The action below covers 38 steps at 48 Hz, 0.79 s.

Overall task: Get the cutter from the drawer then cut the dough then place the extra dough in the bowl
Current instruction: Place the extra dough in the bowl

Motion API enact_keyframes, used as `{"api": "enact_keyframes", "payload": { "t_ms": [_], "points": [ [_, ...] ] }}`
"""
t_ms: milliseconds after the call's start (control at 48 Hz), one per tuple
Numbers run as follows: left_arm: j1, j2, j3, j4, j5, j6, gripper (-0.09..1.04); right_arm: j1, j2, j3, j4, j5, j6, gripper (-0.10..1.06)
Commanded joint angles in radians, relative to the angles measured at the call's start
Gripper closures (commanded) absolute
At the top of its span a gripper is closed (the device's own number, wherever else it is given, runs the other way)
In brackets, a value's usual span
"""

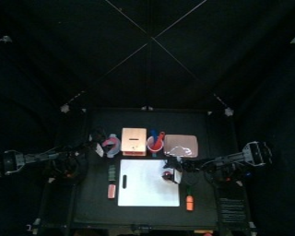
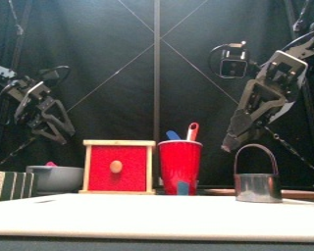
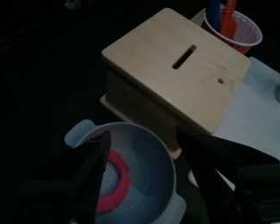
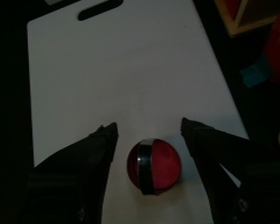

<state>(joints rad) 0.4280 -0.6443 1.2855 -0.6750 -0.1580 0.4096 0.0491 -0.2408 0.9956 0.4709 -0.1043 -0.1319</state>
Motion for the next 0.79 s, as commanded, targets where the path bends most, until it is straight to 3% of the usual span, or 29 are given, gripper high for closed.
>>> {"api": "enact_keyframes", "payload": {
  "t_ms": [21,188,500,792],
  "points": [
    [-0.003,-0.012,-0.04,-0.002,-0.014,0.0,0.01,-0.005,-0.014,-0.023,-0.003,-0.008,0.0,0.05],
    [-0.037,-0.034,-0.06,-0.029,-0.069,-0.002,0.01,-0.011,-0.012,-0.021,-0.005,-0.008,0.0,0.05],
    [-0.199,-0.04,-0.052,-0.031,-0.255,0.0,0.01,-0.034,-0.012,-0.025,-0.006,-0.008,-0.003,0.05],
    [-0.212,-0.038,-0.044,-0.029,-0.273,0.002,0.01,-0.061,0.018,-0.015,-0.029,-0.008,-0.003,0.05]
  ]
}}
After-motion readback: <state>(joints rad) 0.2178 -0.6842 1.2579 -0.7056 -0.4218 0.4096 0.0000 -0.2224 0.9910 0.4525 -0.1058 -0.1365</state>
